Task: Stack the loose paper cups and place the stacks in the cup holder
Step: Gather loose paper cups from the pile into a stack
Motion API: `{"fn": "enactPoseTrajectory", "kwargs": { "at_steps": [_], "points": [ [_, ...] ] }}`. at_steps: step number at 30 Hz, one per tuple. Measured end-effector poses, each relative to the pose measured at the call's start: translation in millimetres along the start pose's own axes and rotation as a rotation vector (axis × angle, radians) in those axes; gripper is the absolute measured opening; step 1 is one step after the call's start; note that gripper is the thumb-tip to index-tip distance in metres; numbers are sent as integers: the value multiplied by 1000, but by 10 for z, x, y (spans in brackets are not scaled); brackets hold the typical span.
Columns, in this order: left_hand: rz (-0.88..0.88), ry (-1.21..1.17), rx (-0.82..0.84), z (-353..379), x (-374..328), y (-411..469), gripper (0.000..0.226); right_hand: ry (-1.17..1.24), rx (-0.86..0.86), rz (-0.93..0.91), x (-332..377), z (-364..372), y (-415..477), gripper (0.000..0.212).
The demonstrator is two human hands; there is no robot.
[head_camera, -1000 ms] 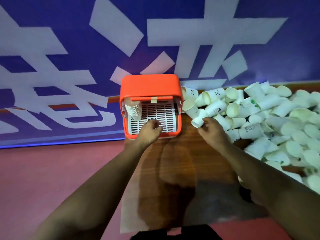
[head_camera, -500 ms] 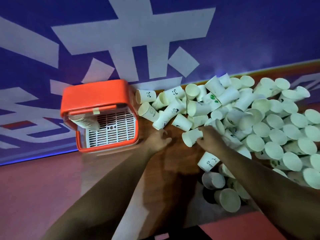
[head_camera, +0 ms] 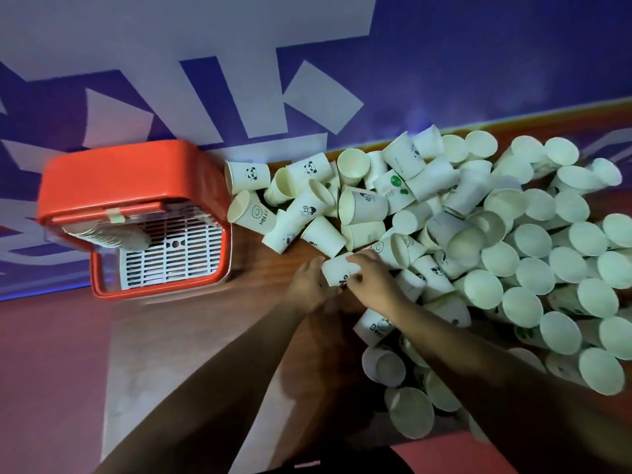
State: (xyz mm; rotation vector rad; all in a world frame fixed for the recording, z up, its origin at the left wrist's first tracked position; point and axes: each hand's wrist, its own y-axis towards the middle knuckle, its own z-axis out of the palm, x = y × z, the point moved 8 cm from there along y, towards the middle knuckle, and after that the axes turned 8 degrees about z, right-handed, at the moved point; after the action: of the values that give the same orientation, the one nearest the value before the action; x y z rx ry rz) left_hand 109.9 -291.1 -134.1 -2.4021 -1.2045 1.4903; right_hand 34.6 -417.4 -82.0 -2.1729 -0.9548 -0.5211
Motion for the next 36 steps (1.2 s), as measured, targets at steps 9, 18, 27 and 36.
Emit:
{"fn": "enactPoseTrajectory", "kwargs": {
  "at_steps": [9, 18, 27, 36],
  "points": [
    [23, -184, -236, -410, 35, -304, 79, -69, -424, -19, 2, -691, -110, 37],
    [151, 216, -287, -621, -8, -498, 82, -294, -247, -27, -2, -419, -18, 18],
    [127, 155, -250, -576, 98, -607, 107, -20, -276, -232, 381, -455, -245, 15],
    [314, -380, -144, -990, -372, -840, 90, 369, 147, -206, 813, -301, -353, 10]
  ]
}}
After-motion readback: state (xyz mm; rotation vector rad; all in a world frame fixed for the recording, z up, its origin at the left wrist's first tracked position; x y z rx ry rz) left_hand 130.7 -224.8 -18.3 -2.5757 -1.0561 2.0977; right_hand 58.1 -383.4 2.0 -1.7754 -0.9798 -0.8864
